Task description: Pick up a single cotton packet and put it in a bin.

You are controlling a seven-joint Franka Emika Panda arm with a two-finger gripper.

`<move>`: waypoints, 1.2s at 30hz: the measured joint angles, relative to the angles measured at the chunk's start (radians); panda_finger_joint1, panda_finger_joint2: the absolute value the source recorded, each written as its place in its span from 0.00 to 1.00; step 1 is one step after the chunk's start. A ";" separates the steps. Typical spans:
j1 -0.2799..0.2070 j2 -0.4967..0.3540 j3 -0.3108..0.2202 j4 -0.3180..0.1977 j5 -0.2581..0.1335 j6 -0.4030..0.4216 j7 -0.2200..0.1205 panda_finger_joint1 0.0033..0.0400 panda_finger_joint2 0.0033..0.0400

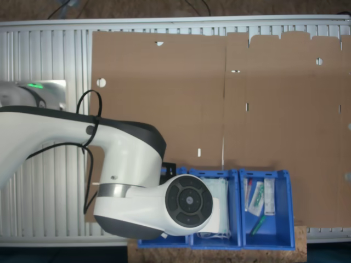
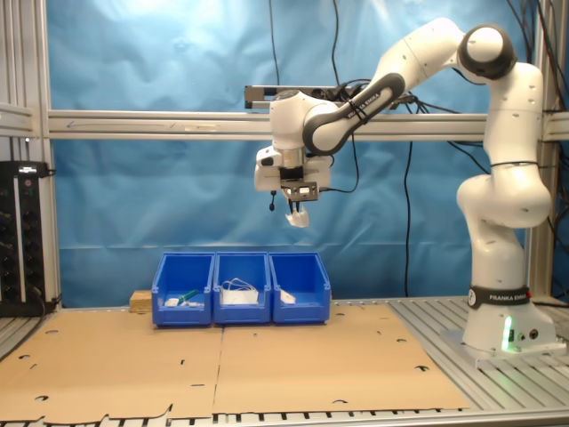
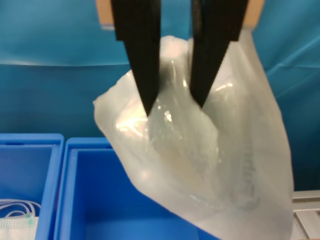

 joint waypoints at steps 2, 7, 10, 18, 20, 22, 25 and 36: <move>0.000 0.000 0.000 0.000 0.000 0.000 -0.001 0.02 0.02; 0.000 0.000 0.000 0.000 0.000 0.000 -0.002 0.02 0.02; 0.000 0.000 0.000 0.000 0.000 0.000 -0.002 0.02 0.02; 0.000 0.000 0.000 0.000 0.000 0.000 -0.003 0.02 0.02; 0.000 0.000 0.000 0.000 0.000 0.000 -0.003 0.25 0.25; 0.000 0.000 0.000 0.000 0.000 0.000 -0.003 0.25 0.25; 0.000 0.000 0.000 0.000 0.000 0.000 -0.003 0.25 0.25; 0.000 0.000 0.000 0.000 0.000 0.000 -0.003 0.90 0.90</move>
